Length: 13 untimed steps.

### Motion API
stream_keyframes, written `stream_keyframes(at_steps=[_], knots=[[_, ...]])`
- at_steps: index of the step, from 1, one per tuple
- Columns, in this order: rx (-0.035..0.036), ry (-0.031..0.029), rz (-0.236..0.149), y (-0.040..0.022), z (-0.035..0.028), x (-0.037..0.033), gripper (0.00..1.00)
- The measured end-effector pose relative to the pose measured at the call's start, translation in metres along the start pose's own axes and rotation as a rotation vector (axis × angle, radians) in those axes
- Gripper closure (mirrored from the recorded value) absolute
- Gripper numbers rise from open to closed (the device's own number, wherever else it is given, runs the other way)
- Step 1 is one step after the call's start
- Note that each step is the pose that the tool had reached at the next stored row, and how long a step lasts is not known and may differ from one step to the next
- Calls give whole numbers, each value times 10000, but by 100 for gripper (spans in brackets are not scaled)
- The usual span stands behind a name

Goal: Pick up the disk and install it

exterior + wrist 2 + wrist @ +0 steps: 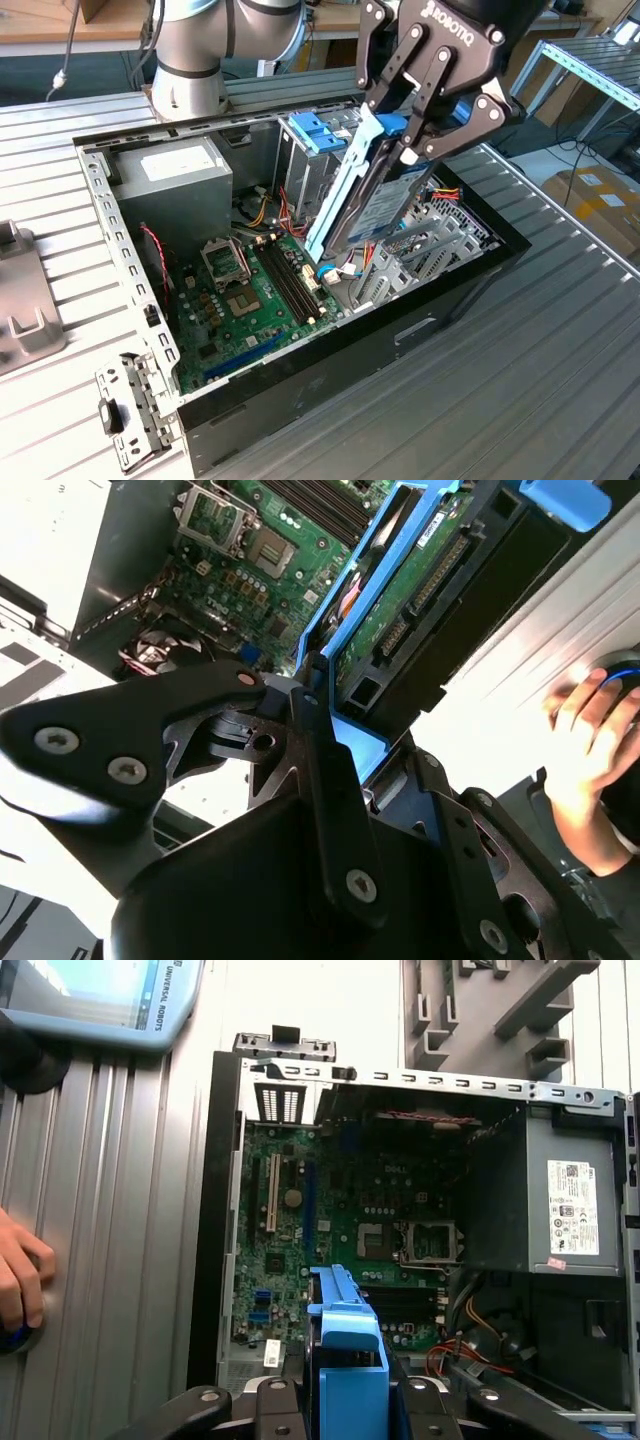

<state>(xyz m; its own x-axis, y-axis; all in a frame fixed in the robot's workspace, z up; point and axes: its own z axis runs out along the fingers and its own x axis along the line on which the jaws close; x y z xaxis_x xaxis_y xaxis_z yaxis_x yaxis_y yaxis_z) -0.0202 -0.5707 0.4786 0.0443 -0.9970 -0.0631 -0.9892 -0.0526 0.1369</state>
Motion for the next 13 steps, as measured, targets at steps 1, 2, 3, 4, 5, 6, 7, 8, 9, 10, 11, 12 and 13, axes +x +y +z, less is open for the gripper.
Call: stream_keyframes(at_steps=[1,2,3,4,5,6,7,8,9,10,11,12,13], knots=[[0,1,0,0,-1,16,63],[0,1,0,0,-1,24,63],[0,1,0,0,-1,30,63],[0,1,0,1,-1,36,63],[0,1,0,1,-2,39,63],[0,0,-1,1,-1,43,63],[1,-1,-1,1,-1,47,63],[1,-1,0,1,-1,47,63],[0,1,0,1,-2,49,63],[1,0,-1,1,-1,56,63],[0,0,-1,2,-2,62,63],[0,1,0,2,-2,64,63],[0,0,0,2,-2,65,63]])
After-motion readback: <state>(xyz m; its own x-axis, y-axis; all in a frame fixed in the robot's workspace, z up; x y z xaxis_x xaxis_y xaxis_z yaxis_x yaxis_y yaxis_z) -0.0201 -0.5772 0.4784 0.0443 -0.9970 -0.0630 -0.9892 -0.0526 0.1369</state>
